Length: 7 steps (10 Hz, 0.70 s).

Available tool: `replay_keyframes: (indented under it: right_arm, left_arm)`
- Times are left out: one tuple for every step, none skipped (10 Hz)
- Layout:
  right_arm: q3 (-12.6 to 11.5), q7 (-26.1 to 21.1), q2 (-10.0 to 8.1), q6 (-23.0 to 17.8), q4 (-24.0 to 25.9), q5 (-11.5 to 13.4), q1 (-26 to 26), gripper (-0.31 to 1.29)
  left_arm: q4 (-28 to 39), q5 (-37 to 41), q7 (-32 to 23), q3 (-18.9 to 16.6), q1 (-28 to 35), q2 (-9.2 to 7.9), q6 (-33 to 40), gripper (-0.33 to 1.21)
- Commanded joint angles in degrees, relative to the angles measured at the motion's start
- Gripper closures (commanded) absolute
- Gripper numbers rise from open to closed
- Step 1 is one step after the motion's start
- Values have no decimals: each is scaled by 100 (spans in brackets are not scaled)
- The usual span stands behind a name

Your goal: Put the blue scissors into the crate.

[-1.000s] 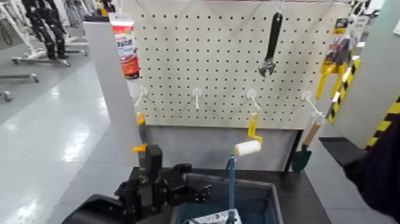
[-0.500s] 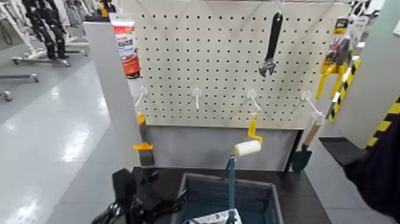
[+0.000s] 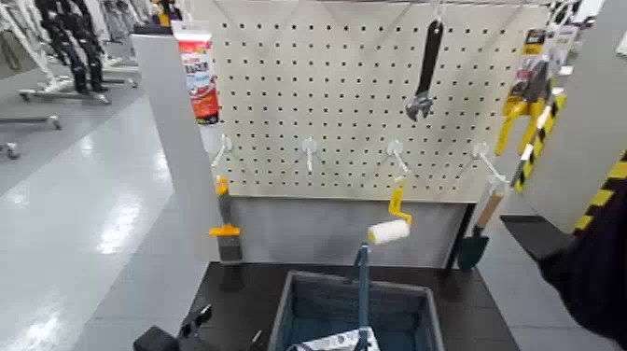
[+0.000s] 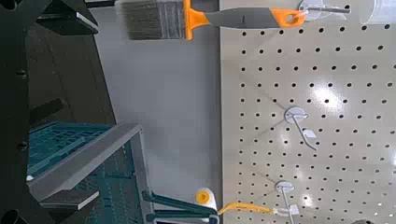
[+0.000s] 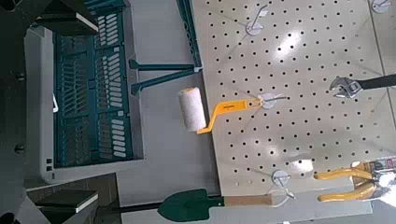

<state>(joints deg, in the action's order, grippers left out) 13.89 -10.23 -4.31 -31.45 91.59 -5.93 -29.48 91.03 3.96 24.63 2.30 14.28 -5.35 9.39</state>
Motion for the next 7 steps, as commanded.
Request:
replay_keyframes:
  right_arm:
    - [9,-50,-8,156,87,31,-32,7]
    - [9,-50,-26,253,131,31,-49,6]
    - [26,-85,-34,288,157,31,-58,6]
    - [26,-85,-34,288,157,31,-58,6]
    - [26,-85,-43,280,157,31,-58,7]
    - [35,-85,-43,271,148,31,-49,7]
    - [26,-85,-43,341,175,40,-49,11]
  left_arm:
    - [-129,281,-55,-45,233,-36,380,11]
    - [-120,202,-63,-125,259,52,450,11]
    - [-112,141,-72,-195,303,122,591,11]
    - [-94,79,-99,-221,329,157,643,11]
    - [-68,70,-107,-221,364,148,643,11]
    - [-59,70,-107,-212,356,148,635,11]
    - [-59,70,-99,-212,356,140,608,11]
